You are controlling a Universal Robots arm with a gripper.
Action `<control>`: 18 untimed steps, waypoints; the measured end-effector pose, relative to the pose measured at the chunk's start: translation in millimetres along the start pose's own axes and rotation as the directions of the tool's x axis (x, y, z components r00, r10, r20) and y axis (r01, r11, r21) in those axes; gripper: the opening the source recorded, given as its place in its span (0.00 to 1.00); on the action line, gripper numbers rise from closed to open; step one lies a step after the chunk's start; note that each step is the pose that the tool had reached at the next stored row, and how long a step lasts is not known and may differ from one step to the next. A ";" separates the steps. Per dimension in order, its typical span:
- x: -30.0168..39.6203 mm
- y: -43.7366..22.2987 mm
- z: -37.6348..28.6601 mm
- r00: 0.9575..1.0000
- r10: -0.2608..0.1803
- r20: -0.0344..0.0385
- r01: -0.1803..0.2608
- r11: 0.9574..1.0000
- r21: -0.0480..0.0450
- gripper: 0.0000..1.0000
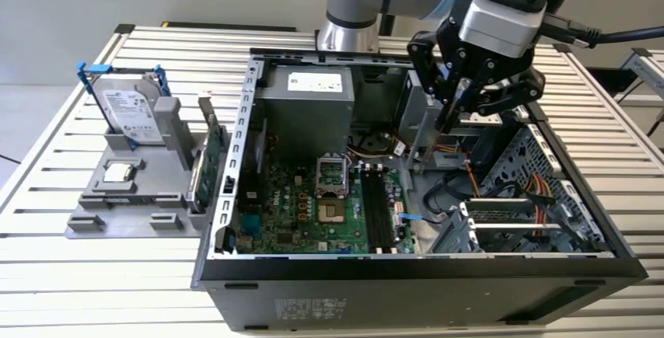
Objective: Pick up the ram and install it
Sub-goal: 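Insert the ram into the slot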
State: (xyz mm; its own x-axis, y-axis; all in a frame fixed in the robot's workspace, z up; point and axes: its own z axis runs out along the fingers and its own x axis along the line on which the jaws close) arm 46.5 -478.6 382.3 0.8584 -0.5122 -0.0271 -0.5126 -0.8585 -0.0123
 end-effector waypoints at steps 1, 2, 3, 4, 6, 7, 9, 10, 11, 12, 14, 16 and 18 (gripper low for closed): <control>0.0 0.0 0.0 1.000 -0.008 0.000 0.008 1.000 0.000 0.00; 0.0 0.0 -0.1 1.000 -0.016 0.000 0.016 1.000 -0.001 0.00; 0.0 0.0 0.0 1.000 -0.024 0.000 0.024 1.000 -0.001 0.00; 0.0 0.0 -0.1 0.999 -0.032 0.000 0.032 0.999 -0.001 0.00; 0.0 0.0 0.0 0.999 -0.047 0.001 0.047 0.999 -0.001 0.00; 0.0 0.0 0.0 0.998 -0.056 0.001 0.056 0.998 -0.002 0.00; 0.0 0.0 0.0 0.997 -0.071 0.001 0.071 0.997 -0.002 0.00; 0.0 0.0 -0.1 0.997 -0.079 0.001 0.079 0.997 -0.002 0.00; 0.0 0.0 -0.1 0.996 -0.088 0.001 0.088 0.996 -0.002 0.00; 0.0 0.0 -0.1 0.995 -0.096 0.001 0.096 0.995 -0.003 0.00; 0.0 0.0 0.0 0.994 -0.111 0.001 0.111 0.994 -0.003 0.00; 0.0 0.0 0.0 0.992 -0.128 0.002 0.128 0.992 -0.003 0.00; 0.0 0.0 -0.1 0.990 -0.144 0.002 0.144 0.990 -0.004 0.00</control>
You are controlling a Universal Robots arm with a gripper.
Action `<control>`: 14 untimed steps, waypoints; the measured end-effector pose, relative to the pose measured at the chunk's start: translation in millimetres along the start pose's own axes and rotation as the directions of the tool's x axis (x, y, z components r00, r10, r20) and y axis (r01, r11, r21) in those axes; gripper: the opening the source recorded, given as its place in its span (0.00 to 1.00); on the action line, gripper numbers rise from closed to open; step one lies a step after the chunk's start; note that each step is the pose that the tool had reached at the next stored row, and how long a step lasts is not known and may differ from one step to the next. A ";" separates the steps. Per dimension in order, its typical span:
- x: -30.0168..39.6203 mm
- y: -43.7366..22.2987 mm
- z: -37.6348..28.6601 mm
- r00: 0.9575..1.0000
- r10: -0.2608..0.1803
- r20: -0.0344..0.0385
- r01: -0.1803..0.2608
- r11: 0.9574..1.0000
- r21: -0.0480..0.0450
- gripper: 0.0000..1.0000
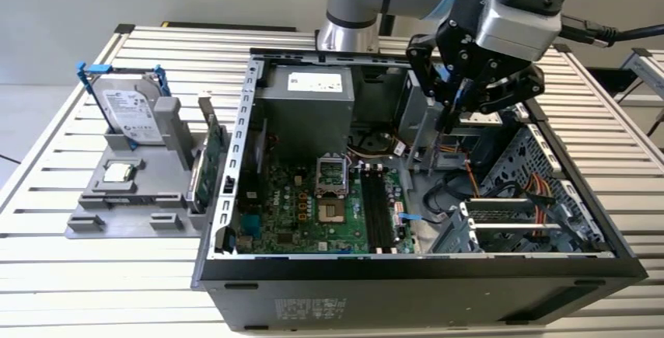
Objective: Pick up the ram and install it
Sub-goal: 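Insert the ram into the slot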
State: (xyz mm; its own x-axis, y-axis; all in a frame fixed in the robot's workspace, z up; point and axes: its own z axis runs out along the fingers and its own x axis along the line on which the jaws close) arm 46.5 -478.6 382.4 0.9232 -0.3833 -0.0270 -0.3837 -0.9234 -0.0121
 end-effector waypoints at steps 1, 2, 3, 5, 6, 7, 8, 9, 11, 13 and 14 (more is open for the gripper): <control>0.0 0.0 0.0 1.000 -0.009 0.000 0.009 1.000 0.000 0.00; 0.0 0.0 0.0 1.000 -0.017 0.000 0.017 1.000 0.000 0.00; 0.0 0.0 0.0 1.000 -0.025 0.000 0.025 1.000 -0.001 0.00; 0.0 0.0 0.1 0.999 -0.042 0.001 0.042 0.999 -0.001 0.00; 0.0 0.0 0.1 0.999 -0.050 0.001 0.050 0.999 -0.001 0.00; 0.0 0.0 0.1 0.998 -0.058 0.001 0.058 0.998 -0.001 0.00; 0.0 0.0 0.0 0.998 -0.066 0.001 0.066 0.998 -0.002 0.00; 0.0 0.0 0.0 0.997 -0.074 0.001 0.074 0.997 -0.002 0.00; 0.0 0.0 0.1 0.996 -0.089 0.001 0.089 0.996 -0.002 0.00; 0.0 0.0 0.1 0.994 -0.106 0.001 0.106 0.994 -0.003 0.00; 0.0 0.0 0.1 0.994 -0.113 0.002 0.113 0.994 -0.003 0.00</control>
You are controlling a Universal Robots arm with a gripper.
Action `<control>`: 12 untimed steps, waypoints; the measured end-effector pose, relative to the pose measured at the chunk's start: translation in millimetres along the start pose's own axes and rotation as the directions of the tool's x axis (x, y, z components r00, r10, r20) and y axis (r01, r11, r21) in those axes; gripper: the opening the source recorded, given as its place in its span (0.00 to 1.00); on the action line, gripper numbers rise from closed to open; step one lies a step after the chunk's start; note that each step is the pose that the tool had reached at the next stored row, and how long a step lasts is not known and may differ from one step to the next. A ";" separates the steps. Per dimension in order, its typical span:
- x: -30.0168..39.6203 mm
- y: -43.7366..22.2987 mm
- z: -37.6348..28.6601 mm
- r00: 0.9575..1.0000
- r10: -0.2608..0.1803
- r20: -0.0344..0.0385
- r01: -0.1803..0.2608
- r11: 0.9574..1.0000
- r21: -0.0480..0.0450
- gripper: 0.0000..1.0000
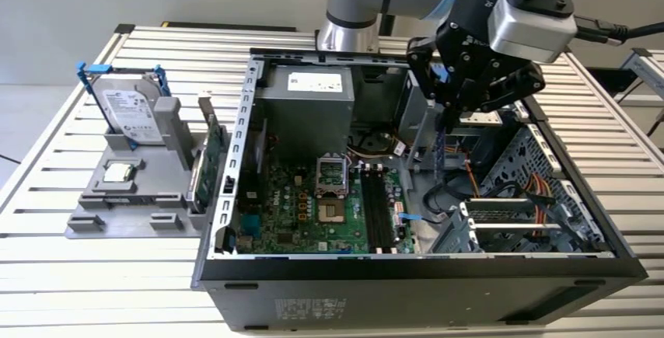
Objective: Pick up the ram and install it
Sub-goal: 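Insert the ram into the slot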
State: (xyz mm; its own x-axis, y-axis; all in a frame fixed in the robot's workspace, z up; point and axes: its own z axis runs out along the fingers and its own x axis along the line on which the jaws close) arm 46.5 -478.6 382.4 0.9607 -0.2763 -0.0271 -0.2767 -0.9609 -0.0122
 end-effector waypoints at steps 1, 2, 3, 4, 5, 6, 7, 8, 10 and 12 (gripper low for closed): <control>0.0 0.0 0.0 1.000 -0.008 0.000 0.008 1.000 0.000 0.00; 0.0 0.0 -0.1 1.000 -0.016 0.000 0.016 1.000 -0.001 0.00; 0.0 0.0 -0.1 1.000 -0.025 0.000 0.025 1.000 -0.001 0.00; 0.0 0.0 0.0 0.999 -0.032 0.000 0.032 0.999 -0.001 0.00; 0.0 0.0 0.0 0.999 -0.041 0.001 0.041 0.999 -0.001 0.00; 0.0 0.0 0.0 0.999 -0.049 0.001 0.049 0.999 -0.001 0.00; 0.0 0.0 0.0 0.998 -0.057 0.001 0.057 0.998 -0.002 0.00; 0.0 0.0 0.0 0.998 -0.064 0.001 0.064 0.998 -0.002 0.00; 0.0 0.0 0.0 0.997 -0.080 0.001 0.080 0.997 -0.002 0.00; 0.0 0.0 -0.1 0.996 -0.095 0.001 0.095 0.996 -0.003 0.00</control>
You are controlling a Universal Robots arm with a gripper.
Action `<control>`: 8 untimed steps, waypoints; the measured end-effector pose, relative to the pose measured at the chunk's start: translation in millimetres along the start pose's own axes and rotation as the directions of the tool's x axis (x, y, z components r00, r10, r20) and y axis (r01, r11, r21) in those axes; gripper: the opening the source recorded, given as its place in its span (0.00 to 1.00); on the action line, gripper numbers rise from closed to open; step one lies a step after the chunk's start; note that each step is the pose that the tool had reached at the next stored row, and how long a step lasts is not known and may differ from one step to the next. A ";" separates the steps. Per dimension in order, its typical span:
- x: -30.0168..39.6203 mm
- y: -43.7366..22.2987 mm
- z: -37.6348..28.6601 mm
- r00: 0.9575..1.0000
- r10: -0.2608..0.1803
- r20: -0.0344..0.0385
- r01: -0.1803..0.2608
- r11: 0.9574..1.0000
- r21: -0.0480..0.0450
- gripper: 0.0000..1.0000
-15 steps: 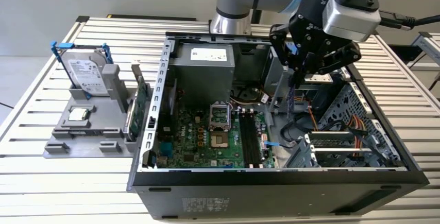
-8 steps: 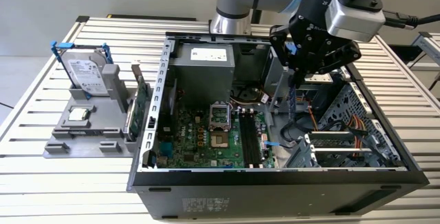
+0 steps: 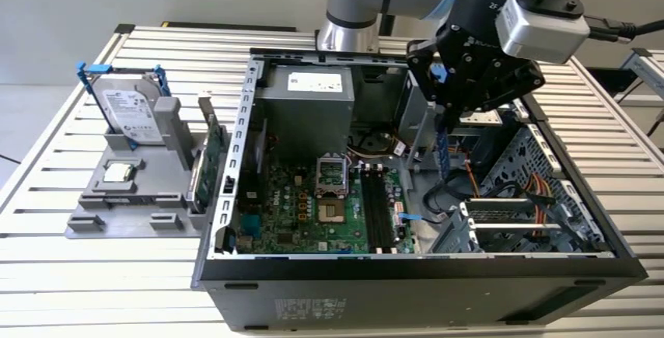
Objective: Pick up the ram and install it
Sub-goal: 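Insert the ram into the slot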
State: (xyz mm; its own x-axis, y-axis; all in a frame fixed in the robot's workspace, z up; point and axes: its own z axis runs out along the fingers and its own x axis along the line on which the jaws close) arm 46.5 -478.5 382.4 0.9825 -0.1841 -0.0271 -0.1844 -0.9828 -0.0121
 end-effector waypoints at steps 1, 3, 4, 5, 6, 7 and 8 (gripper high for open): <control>0.0 0.0 0.0 1.000 -0.007 0.000 0.007 1.000 0.000 0.00; 0.0 0.0 0.0 1.000 -0.023 0.000 0.023 1.000 -0.001 0.00; 0.0 0.0 0.1 1.000 -0.031 0.000 0.031 1.000 -0.001 0.00; 0.0 0.0 0.0 0.999 -0.039 0.000 0.039 0.999 -0.001 0.00; 0.0 0.0 0.1 0.999 -0.047 0.001 0.047 0.999 -0.001 0.00; 0.0 0.0 0.1 0.998 -0.055 0.001 0.055 0.998 -0.001 0.00; 0.0 0.0 0.0 0.998 -0.063 0.001 0.063 0.998 -0.002 0.00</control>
State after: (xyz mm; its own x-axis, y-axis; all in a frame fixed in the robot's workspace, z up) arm 46.5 -478.6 382.4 0.9922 -0.1218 -0.0271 -0.1221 -0.9924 -0.0121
